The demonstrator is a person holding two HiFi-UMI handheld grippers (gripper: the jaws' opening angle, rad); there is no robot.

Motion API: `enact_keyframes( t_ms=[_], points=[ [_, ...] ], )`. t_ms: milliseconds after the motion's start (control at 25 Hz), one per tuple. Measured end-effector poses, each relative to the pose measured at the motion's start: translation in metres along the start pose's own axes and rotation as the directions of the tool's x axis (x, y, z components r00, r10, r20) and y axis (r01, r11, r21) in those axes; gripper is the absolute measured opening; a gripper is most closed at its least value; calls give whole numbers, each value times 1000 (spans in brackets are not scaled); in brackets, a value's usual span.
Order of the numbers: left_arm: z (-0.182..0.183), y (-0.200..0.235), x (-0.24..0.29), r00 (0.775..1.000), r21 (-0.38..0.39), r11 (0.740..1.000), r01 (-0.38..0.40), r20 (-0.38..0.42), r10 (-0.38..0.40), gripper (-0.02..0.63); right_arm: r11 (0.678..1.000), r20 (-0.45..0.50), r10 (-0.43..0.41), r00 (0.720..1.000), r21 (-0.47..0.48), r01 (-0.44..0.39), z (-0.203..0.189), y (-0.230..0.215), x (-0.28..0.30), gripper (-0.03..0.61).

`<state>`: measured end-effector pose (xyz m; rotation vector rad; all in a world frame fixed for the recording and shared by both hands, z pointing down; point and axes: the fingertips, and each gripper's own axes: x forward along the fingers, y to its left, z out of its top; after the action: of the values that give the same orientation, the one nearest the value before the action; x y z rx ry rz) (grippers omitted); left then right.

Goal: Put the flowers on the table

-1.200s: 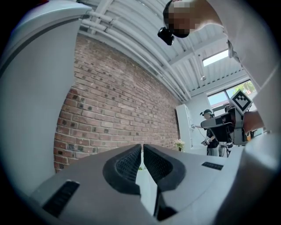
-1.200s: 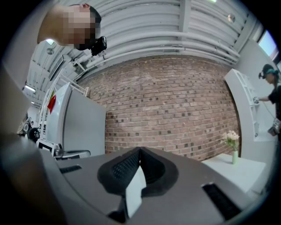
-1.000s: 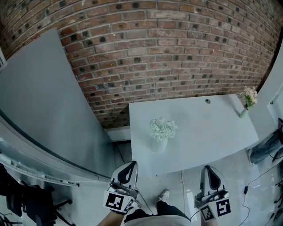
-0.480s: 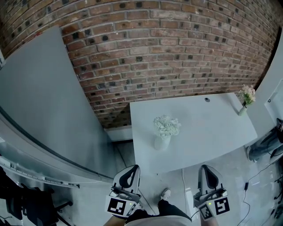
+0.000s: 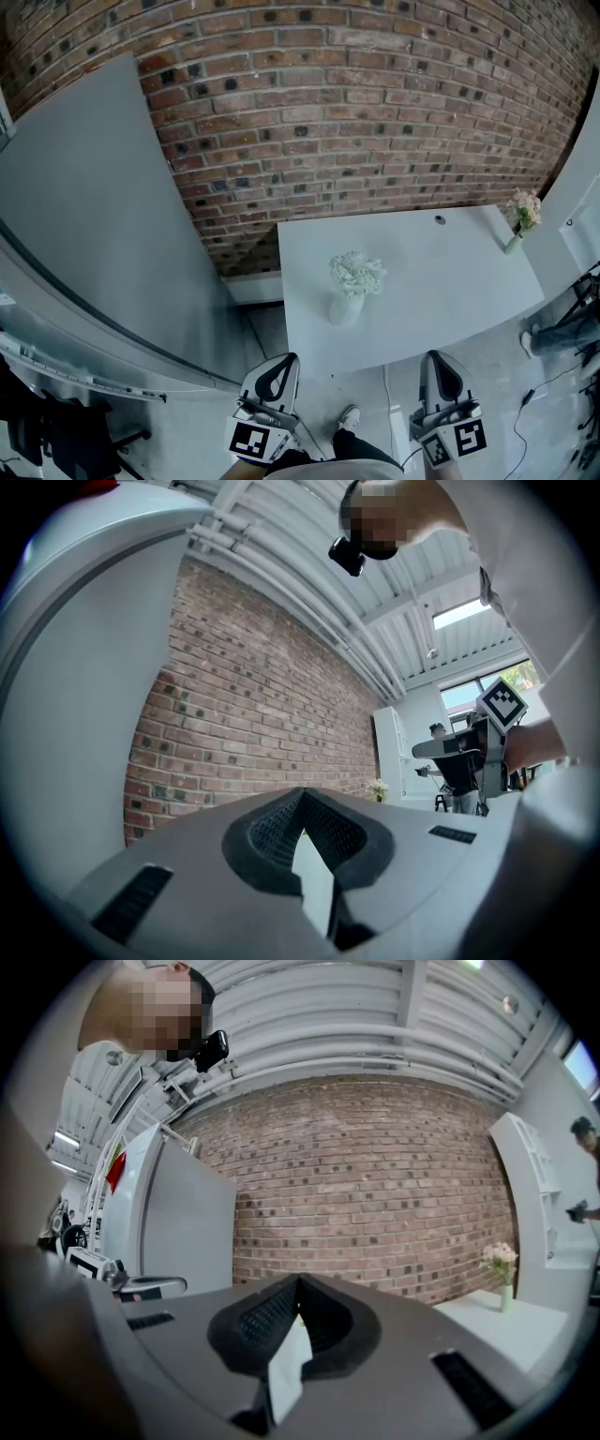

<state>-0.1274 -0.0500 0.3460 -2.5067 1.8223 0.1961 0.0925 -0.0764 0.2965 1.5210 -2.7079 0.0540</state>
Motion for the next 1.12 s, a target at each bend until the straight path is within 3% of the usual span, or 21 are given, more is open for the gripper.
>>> enact_keyframes(
  t_ms=[1120],
  points=[
    [2,-12,54,999,-2,1000,30,-9,-30,8,999,46,-30,999,32,28,10,-51,22,17]
  ],
)
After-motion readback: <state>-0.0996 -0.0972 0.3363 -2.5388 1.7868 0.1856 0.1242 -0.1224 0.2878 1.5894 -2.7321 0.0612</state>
